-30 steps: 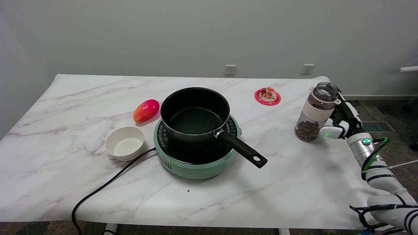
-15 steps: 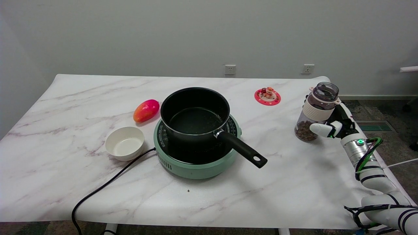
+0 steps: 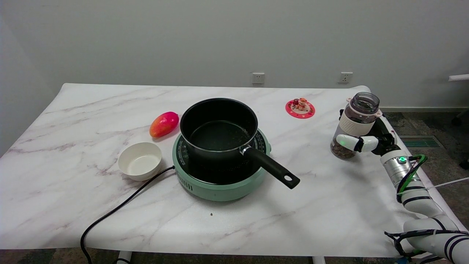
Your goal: Pick up the bottle.
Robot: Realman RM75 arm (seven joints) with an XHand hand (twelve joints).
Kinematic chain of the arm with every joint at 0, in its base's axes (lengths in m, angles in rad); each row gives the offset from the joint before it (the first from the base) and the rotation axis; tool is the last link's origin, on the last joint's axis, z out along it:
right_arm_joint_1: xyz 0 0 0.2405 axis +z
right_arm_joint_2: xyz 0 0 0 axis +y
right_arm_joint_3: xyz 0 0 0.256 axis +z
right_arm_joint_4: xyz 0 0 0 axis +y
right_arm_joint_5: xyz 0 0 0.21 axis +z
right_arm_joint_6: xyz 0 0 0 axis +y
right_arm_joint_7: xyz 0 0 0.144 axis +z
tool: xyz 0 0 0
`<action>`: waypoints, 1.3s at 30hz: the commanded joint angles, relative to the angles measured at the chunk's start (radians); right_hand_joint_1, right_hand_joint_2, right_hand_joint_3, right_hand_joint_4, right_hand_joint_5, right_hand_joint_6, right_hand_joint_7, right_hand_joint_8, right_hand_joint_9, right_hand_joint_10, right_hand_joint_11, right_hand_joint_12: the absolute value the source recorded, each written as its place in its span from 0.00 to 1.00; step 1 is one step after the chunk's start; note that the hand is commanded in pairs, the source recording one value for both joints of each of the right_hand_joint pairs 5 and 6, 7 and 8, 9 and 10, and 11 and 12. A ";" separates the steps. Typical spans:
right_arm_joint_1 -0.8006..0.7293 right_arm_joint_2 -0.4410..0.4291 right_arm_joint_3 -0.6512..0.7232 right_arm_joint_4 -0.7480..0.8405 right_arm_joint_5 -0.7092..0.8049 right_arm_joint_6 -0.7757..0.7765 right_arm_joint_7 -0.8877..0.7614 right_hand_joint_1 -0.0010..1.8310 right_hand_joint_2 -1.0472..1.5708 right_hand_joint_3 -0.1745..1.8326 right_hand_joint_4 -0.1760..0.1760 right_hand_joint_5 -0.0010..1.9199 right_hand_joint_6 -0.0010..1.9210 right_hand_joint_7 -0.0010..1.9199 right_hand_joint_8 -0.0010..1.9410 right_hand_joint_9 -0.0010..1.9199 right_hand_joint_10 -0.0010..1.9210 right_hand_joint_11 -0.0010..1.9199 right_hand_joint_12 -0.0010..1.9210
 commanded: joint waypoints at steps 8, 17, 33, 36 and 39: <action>0.003 -0.003 0.010 -0.012 -0.001 -0.001 0.000 0.80 0.60 0.40 0.50 0.27 0.27 0.51 0.51 0.47 0.47 0.32 0.32; 0.004 -0.003 0.016 -0.020 -0.001 -0.002 0.000 0.81 0.64 0.52 0.50 0.50 0.49 0.69 0.68 0.60 0.60 0.43 0.43; 0.043 0.017 0.021 -0.029 -0.001 0.002 0.004 0.76 0.91 0.27 0.50 1.00 1.00 1.00 0.99 0.72 0.72 0.64 0.64; 0.073 0.038 0.014 -0.014 -0.015 0.000 0.007 0.76 0.91 0.26 0.50 1.00 1.00 1.00 0.99 0.72 0.72 0.64 0.64; 0.119 0.057 0.021 -0.002 -0.071 -0.009 0.010 0.77 0.91 0.26 0.50 1.00 1.00 1.00 0.99 0.72 0.72 0.64 0.64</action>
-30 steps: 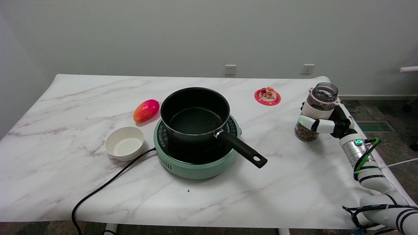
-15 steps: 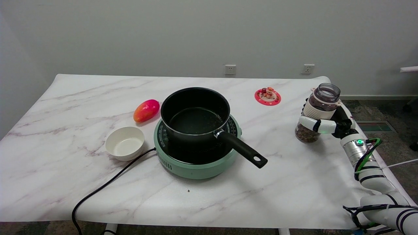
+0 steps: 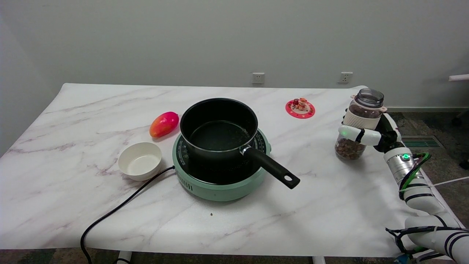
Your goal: Pick up the bottle.
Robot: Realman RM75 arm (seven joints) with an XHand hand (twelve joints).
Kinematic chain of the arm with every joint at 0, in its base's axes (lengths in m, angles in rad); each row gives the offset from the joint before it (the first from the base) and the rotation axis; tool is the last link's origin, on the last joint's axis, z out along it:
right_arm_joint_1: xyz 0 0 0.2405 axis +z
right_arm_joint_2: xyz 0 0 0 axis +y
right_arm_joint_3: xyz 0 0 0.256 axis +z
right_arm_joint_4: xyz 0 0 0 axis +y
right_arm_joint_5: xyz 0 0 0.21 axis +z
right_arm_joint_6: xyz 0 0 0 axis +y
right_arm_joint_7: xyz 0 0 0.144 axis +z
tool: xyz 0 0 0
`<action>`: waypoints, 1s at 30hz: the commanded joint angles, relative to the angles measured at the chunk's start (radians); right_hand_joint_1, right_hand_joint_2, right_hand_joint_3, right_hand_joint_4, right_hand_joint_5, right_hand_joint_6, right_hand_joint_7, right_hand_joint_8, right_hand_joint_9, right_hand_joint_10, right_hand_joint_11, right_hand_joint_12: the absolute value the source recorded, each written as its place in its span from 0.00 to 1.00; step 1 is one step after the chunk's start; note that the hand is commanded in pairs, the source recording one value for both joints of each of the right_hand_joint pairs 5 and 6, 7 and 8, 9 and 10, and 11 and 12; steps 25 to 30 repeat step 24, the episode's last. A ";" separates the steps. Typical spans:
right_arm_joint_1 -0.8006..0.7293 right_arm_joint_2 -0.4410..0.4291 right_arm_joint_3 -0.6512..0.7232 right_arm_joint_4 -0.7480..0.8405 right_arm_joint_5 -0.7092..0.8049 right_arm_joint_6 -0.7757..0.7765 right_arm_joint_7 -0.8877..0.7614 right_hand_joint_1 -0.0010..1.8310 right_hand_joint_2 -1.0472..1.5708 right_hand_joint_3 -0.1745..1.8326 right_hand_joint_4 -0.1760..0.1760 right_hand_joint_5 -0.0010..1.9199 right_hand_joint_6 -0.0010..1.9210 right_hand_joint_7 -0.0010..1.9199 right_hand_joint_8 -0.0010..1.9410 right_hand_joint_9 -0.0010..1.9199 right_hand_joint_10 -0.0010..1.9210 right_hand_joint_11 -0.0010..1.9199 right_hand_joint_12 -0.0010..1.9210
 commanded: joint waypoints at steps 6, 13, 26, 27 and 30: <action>0.211 0.094 -0.045 0.056 -0.160 -0.048 0.010 0.78 0.89 0.26 0.50 1.00 1.00 1.00 0.99 0.71 0.71 0.64 0.63; 0.382 0.113 -0.155 0.097 -0.252 -0.097 0.010 0.79 0.88 0.26 0.50 1.00 1.00 1.00 0.99 0.71 0.70 0.63 0.63; 0.572 0.076 -0.256 0.281 -0.555 -0.252 0.000 0.81 0.86 0.28 0.50 1.00 1.00 1.00 0.99 0.70 0.69 0.62 0.62; 0.572 0.076 -0.256 0.281 -0.555 -0.252 0.000 0.81 0.86 0.28 0.50 1.00 1.00 1.00 0.99 0.70 0.69 0.62 0.62; 0.572 0.076 -0.256 0.281 -0.555 -0.252 0.000 0.81 0.86 0.28 0.50 1.00 1.00 1.00 0.99 0.70 0.69 0.62 0.62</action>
